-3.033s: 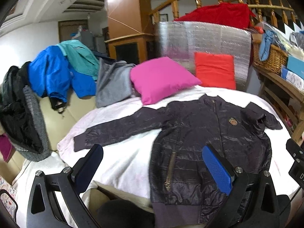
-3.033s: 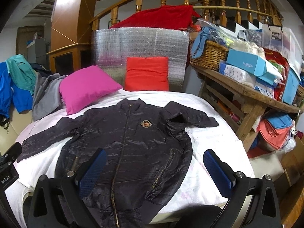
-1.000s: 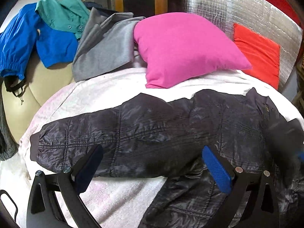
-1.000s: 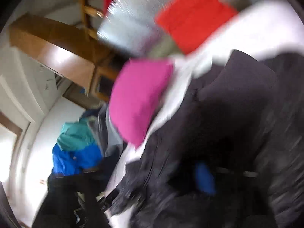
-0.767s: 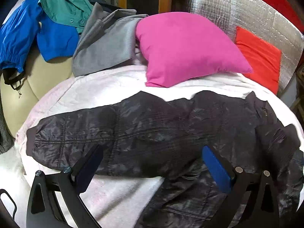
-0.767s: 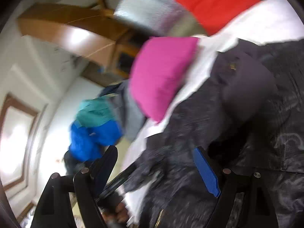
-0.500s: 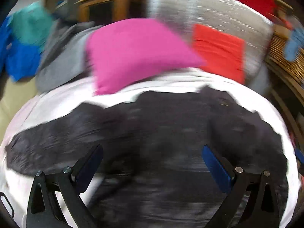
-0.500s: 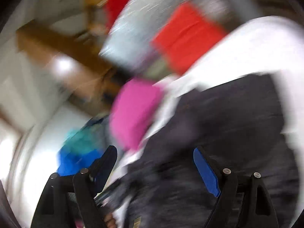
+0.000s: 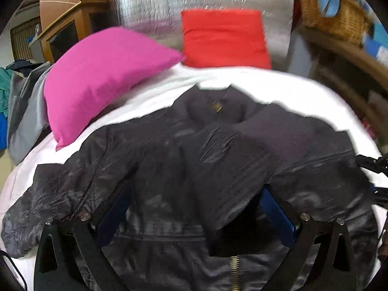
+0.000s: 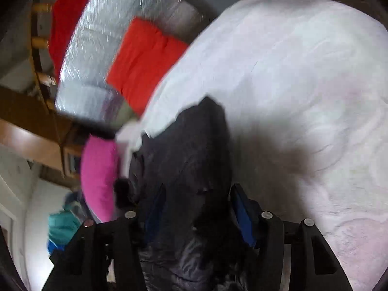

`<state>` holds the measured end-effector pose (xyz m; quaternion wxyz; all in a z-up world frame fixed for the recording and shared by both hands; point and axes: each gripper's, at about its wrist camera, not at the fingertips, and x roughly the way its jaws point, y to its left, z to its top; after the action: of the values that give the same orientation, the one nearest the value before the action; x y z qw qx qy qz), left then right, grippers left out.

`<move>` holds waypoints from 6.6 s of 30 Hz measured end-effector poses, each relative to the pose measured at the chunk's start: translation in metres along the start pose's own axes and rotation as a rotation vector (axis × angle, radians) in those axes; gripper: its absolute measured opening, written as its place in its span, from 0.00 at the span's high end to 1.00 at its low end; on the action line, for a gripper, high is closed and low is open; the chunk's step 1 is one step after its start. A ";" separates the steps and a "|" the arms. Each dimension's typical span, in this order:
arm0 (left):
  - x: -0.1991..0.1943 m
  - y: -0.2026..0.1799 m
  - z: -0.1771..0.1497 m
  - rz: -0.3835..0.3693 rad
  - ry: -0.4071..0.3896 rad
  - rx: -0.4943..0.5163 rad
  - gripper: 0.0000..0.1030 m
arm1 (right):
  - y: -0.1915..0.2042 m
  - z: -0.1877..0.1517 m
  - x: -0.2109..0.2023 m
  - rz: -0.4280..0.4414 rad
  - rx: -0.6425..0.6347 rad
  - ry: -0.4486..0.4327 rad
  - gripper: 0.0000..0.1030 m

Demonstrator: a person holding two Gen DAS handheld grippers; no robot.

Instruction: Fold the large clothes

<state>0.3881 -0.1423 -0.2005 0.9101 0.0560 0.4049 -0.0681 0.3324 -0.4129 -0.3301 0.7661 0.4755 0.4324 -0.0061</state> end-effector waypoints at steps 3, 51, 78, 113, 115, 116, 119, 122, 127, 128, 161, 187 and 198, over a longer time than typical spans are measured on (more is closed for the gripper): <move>0.007 0.014 -0.003 0.005 0.047 -0.045 0.07 | 0.012 -0.008 0.011 -0.138 -0.108 0.009 0.70; -0.005 0.160 -0.030 -0.278 0.174 -0.302 0.23 | 0.027 -0.019 -0.014 -0.364 -0.165 -0.173 0.87; -0.017 0.163 -0.037 -0.121 0.159 -0.322 0.45 | 0.072 -0.040 -0.021 -0.373 -0.294 -0.163 0.47; -0.073 0.486 -0.244 0.212 0.051 -1.356 0.73 | 0.152 -0.147 -0.026 -0.069 -0.484 -0.158 0.44; -0.071 0.485 -0.233 0.223 0.021 -1.323 0.89 | 0.151 -0.144 -0.026 -0.075 -0.483 -0.163 0.44; -0.073 0.483 -0.227 0.235 0.010 -1.298 0.91 | 0.149 -0.142 -0.027 -0.077 -0.478 -0.168 0.44; -0.087 0.463 -0.195 0.287 -0.062 -1.160 0.94 | 0.146 -0.138 -0.032 -0.083 -0.459 -0.190 0.44; -0.102 0.431 -0.154 0.267 -0.173 -1.003 0.94 | 0.143 -0.133 -0.038 -0.091 -0.440 -0.220 0.44; -0.124 0.336 -0.089 0.134 -0.357 -0.685 0.95 | 0.135 -0.126 -0.042 -0.098 -0.408 -0.238 0.44; -0.126 0.316 -0.080 0.099 -0.374 -0.630 0.95 | 0.133 -0.125 -0.043 -0.100 -0.400 -0.242 0.44; -0.075 0.295 -0.073 -0.170 -0.006 -0.571 0.33 | 0.156 -0.129 0.043 0.126 -0.313 0.183 0.40; -0.053 0.253 -0.061 -0.204 0.000 -0.470 0.33 | 0.102 -0.049 -0.045 -0.218 -0.300 -0.335 0.91; -0.017 0.194 -0.038 -0.164 0.060 -0.362 0.33 | 0.075 -0.037 -0.028 -0.224 -0.281 -0.227 0.91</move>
<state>0.3820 0.0562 -0.2039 0.8843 -0.1396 0.4406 -0.0663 0.3222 -0.3562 -0.2631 0.8633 0.3091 0.3899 -0.0843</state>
